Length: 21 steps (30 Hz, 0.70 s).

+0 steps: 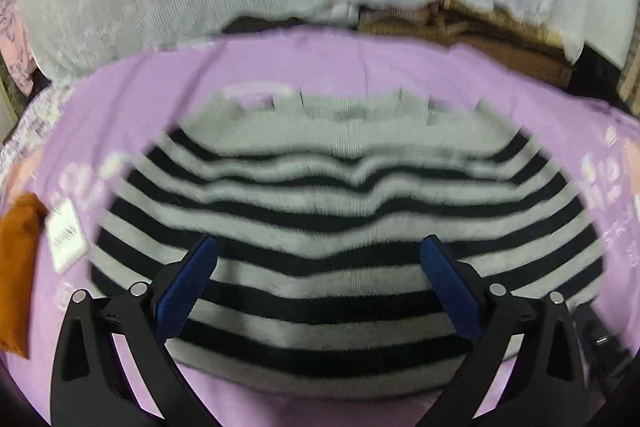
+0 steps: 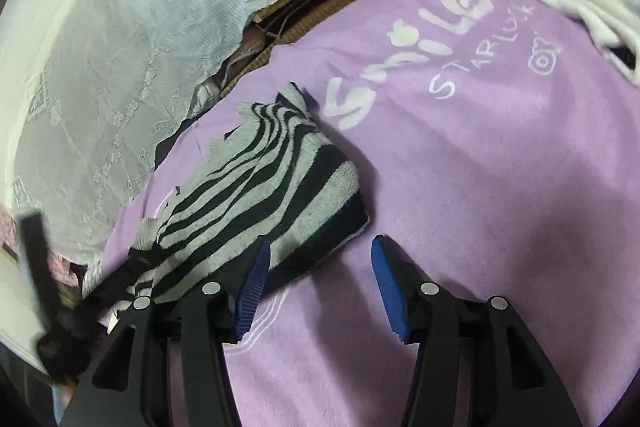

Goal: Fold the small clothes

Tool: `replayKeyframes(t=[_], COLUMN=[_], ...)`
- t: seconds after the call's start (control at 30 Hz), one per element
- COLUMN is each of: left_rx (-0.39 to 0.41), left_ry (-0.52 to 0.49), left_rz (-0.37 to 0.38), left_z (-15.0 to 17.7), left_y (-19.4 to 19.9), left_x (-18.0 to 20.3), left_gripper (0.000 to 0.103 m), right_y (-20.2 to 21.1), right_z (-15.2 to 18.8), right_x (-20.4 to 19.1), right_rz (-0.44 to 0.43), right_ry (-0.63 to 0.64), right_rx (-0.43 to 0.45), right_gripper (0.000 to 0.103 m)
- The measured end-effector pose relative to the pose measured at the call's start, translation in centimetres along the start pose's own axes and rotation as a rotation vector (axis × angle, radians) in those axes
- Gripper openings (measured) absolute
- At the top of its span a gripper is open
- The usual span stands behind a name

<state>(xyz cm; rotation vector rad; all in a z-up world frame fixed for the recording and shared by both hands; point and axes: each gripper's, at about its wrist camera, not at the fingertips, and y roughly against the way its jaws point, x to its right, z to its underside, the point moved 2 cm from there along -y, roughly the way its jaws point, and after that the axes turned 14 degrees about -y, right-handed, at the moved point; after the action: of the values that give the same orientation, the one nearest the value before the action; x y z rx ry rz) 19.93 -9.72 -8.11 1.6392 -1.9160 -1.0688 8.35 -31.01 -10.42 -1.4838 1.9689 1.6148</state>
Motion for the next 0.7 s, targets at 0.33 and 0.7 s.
replayKeyframes(t=[0.33, 0.7], left_rx=[0.061, 0.064], left_ry=[0.054, 0.045], left_rz=[0.054, 0.042], left_z=[1.1, 1.2], left_y=[-0.2, -0.5], left_x=[-0.9, -0.7], left_gripper=[0.099, 0.099], right_y=[-4.4, -3.8], right_z=[-2.3, -1.8], right_x=[-1.6, 0.5], right_rz=[0.05, -0.051], right_ry=[-0.195, -0.321], right_rx=[0.024, 0.065], right_gripper=[0.06, 0.04])
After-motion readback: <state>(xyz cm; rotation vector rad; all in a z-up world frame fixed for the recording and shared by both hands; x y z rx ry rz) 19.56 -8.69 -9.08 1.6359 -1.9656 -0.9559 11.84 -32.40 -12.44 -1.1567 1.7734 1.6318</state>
